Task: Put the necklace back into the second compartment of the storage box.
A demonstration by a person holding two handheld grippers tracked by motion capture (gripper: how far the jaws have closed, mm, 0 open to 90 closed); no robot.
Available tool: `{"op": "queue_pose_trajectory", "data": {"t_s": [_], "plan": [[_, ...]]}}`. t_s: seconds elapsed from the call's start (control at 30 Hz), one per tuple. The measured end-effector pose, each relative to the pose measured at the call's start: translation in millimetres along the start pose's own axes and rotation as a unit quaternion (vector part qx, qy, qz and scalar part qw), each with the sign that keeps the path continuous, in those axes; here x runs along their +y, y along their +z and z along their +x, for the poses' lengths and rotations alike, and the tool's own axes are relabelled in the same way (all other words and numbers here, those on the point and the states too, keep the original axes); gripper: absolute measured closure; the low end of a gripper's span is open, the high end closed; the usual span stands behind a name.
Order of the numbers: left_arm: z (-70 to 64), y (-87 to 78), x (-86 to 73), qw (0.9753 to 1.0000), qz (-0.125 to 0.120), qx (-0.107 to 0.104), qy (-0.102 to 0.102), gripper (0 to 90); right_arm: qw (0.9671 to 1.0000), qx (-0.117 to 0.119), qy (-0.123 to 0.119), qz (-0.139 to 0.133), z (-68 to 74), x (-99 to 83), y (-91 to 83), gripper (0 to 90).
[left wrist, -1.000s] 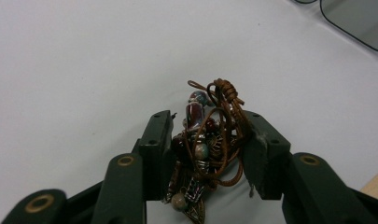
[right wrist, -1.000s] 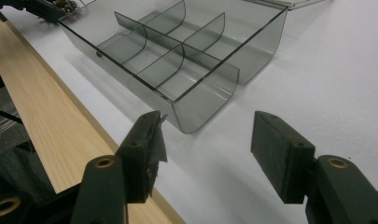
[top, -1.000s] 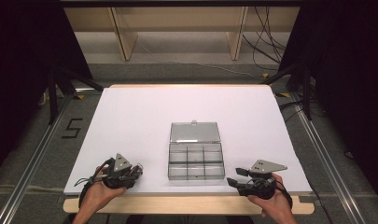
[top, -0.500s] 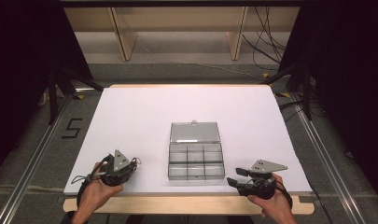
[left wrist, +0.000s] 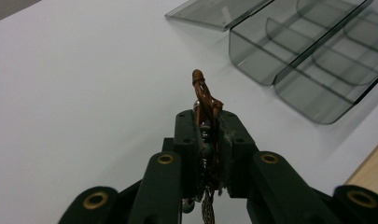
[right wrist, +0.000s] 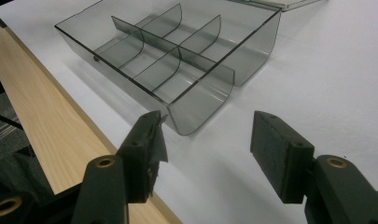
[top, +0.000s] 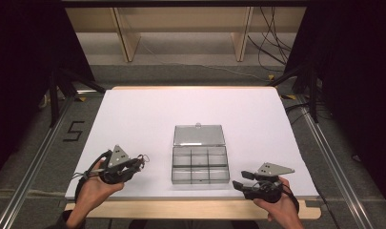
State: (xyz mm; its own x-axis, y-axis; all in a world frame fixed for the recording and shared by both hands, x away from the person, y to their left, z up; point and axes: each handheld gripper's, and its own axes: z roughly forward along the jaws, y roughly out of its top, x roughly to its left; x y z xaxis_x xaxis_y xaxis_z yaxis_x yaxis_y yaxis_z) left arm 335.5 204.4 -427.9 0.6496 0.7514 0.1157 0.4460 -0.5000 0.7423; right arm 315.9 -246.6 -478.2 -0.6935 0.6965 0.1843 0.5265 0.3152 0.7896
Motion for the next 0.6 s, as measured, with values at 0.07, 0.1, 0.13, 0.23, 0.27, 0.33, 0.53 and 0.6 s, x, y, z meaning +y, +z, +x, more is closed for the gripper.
{"op": "queue_pose_trajectory", "data": {"t_s": [0.07,0.1,0.13,0.23,0.27,0.33,0.53,0.6], "plan": [[-1.7,2.2,5.2,1.0,-0.003,-0.005,0.003,78.2,1.0,0.0,0.008,0.0,1.8,-0.2,-1.8,44.3],[-2.4,4.2,8.1,0.9999,-0.006,-0.008,-0.002,78.2,1.0,0.001,0.0,-0.003,-0.2,-0.1,-1.5,44.4],[-2.0,6.0,11.2,0.9999,-0.003,-0.013,-0.001,78.2,1.0,-0.002,-0.007,-0.005,-1.4,-0.2,-1.1,44.3],[-4.9,10.9,18.9,0.9998,-0.012,-0.013,-0.005,78.2,1.0,0.008,-0.003,-0.002,-2.1,0.4,-2.2,44.2],[-5.6,12.2,20.8,0.9997,-0.017,-0.014,-0.003,78.2,0.9999,0.006,0.01,-0.005,0.4,-0.2,-2.3,44.1],[-9.5,13.9,26.9,0.9996,-0.02,-0.019,-0.003,78.2,0.9999,0.008,0.011,-0.004,0.2,-0.2,-2.3,43.8],[-21.2,20.6,47.0,0.9988,-0.032,-0.036,0.007,78.2,0.9997,0.015,0.018,-0.011,0.0,-0.3,-2.1,42.7],[-24.0,23.2,53.2,0.9983,-0.036,-0.044,0.011,78.2,0.9999,0.008,0.011,-0.007,-0.9,-0.1,-3.1,41.8]]}}
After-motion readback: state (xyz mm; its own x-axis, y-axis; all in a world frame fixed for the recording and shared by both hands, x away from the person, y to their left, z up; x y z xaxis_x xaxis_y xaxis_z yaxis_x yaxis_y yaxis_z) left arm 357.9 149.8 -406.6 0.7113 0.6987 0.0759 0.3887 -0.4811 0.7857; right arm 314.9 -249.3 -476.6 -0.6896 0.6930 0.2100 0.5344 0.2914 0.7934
